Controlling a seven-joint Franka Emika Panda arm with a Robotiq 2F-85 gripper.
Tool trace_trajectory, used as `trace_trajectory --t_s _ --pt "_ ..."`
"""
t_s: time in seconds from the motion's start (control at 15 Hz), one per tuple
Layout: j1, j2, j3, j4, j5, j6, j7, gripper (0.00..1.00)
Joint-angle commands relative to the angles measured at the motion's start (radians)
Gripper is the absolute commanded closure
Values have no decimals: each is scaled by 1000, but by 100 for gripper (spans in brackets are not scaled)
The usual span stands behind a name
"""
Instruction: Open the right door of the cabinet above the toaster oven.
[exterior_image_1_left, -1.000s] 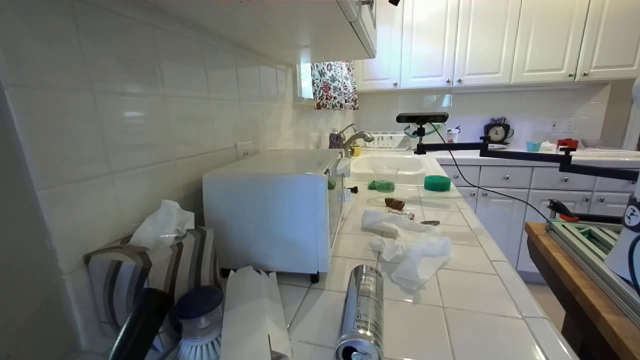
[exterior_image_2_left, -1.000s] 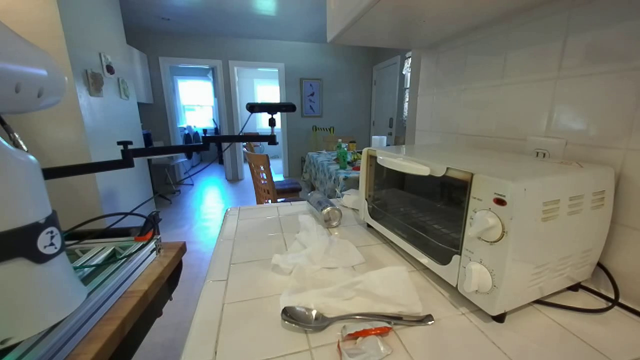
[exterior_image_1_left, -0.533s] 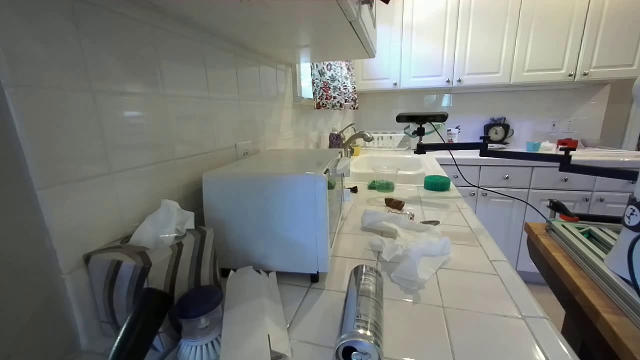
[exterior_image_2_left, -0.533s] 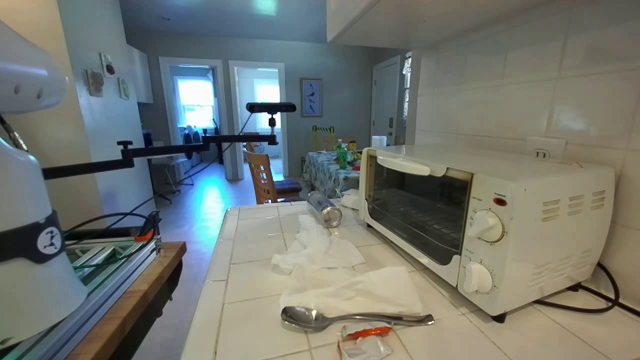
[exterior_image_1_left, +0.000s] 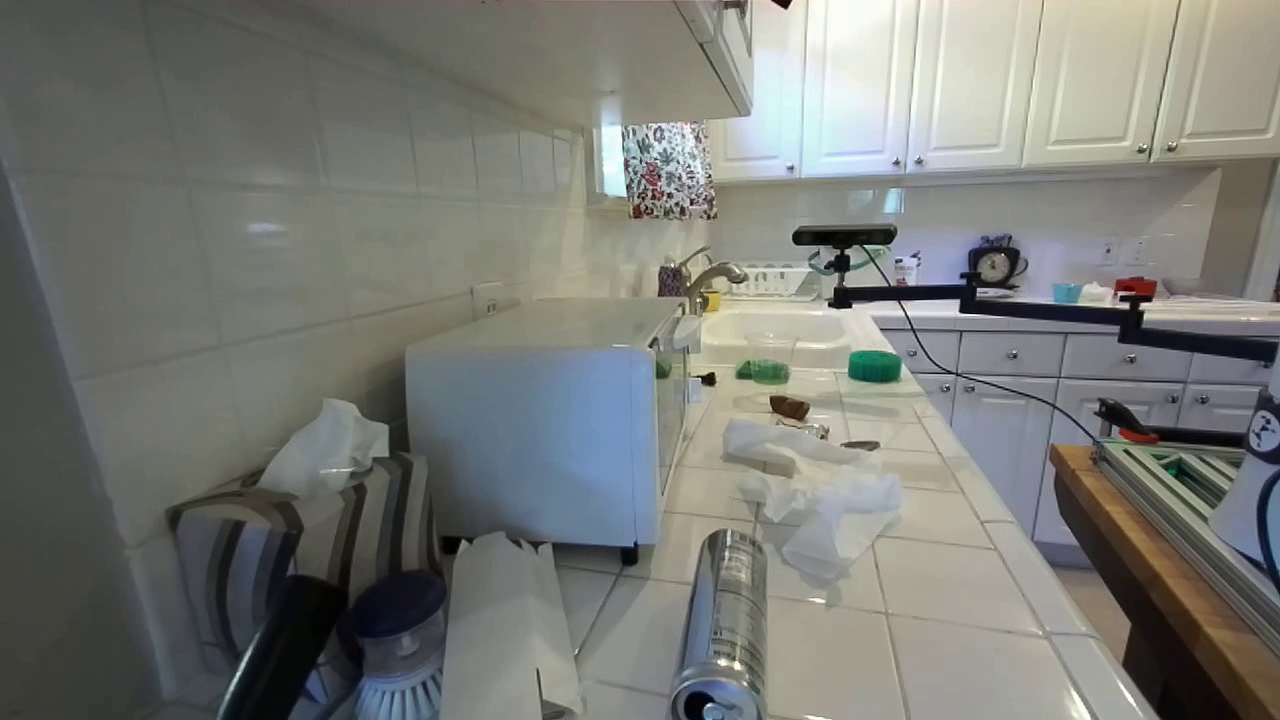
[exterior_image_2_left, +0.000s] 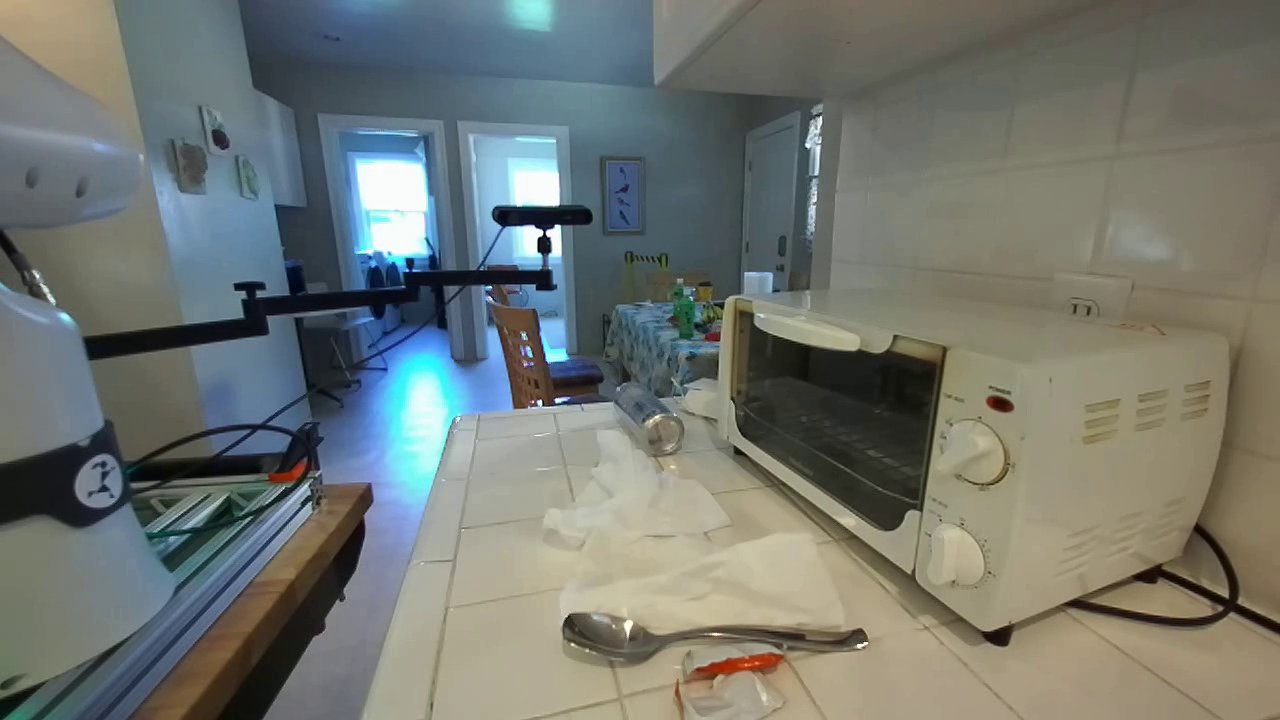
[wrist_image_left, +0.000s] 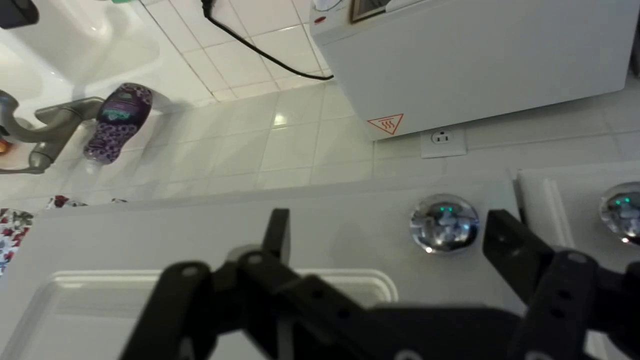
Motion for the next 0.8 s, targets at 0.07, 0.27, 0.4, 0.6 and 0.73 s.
trace_trajectory --t_s 0.07,0.27,0.4,0.6,0.73 --pt "-34 0 27 -5 -56 10 85 0" --pt "-39 2 39 -7 -66 9 112 0" --pt "-39 3 43 -9 -75 14 126 0" --pt "-43 5 52 -13 -90 20 153 0" --pt "-45 7 57 -18 -98 28 172 0"
